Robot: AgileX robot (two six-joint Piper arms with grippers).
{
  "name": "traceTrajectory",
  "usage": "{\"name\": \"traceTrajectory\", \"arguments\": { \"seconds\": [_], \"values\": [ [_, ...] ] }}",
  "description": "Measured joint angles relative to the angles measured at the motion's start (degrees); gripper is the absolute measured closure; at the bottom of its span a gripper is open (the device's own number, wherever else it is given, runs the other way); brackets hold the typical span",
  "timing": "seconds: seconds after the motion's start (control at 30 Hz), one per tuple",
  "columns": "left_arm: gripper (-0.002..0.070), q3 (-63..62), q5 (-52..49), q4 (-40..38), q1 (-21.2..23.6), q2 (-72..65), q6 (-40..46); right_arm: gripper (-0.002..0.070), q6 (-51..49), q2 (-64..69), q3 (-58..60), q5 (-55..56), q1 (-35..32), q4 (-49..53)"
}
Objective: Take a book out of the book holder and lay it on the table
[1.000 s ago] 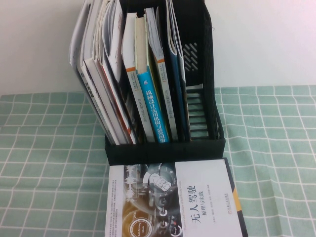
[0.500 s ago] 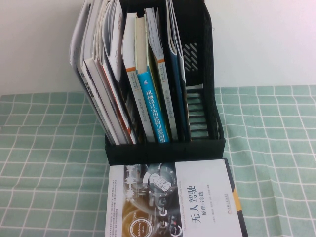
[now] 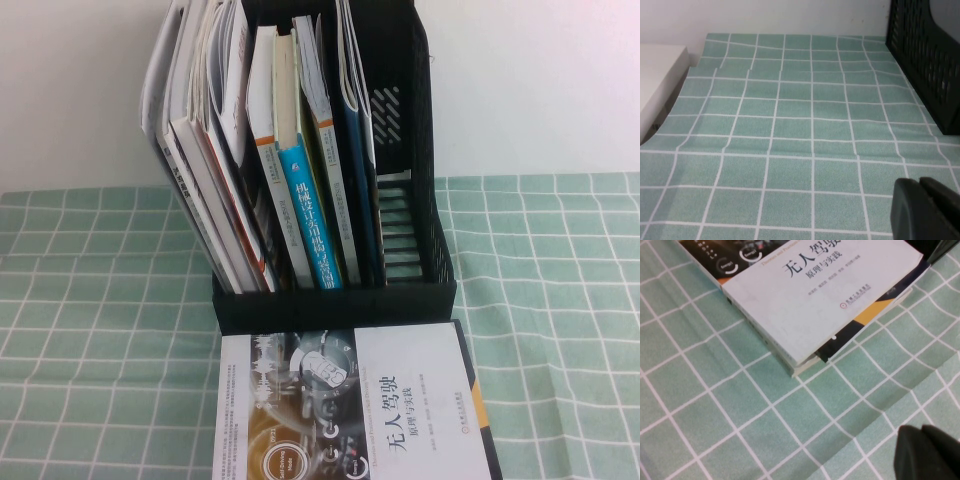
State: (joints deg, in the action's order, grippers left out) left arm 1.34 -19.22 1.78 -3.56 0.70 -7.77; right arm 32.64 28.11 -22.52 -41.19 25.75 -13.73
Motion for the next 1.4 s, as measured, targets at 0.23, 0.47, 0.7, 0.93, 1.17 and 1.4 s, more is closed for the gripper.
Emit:
{"name": "traceTrajectory", "arguments": {
  "seconds": [0.23, 0.47, 0.7, 0.93, 1.17, 1.4],
  "values": [
    [0.0678, 0.0, 0.0, 0.1, 0.0, 0.0, 0.14, 0.0678, 0.0, 0.0, 0.0, 0.0, 0.0, 0.0],
    [0.0678, 0.0, 0.0, 0.1, 0.0, 0.0, 0.14, 0.0678, 0.0, 0.0, 0.0, 0.0, 0.0, 0.0],
    [0.0678, 0.0, 0.0, 0.1, 0.0, 0.0, 0.14, 0.0678, 0.0, 0.0, 0.0, 0.0, 0.0, 0.0],
    [0.0678, 0.0, -0.02, 0.1, 0.0, 0.0, 0.14, 0.0678, 0.0, 0.0, 0.0, 0.0, 0.0, 0.0],
    [0.0678, 0.0, -0.02, 0.1, 0.0, 0.0, 0.14, 0.0678, 0.0, 0.0, 0.0, 0.0, 0.0, 0.0],
    [0.0678, 0.0, -0.02, 0.1, 0.04, 0.0, 0.14, 0.0678, -0.28, -0.1, 0.09, 1.73, 0.0, 0.59]
  ]
}}
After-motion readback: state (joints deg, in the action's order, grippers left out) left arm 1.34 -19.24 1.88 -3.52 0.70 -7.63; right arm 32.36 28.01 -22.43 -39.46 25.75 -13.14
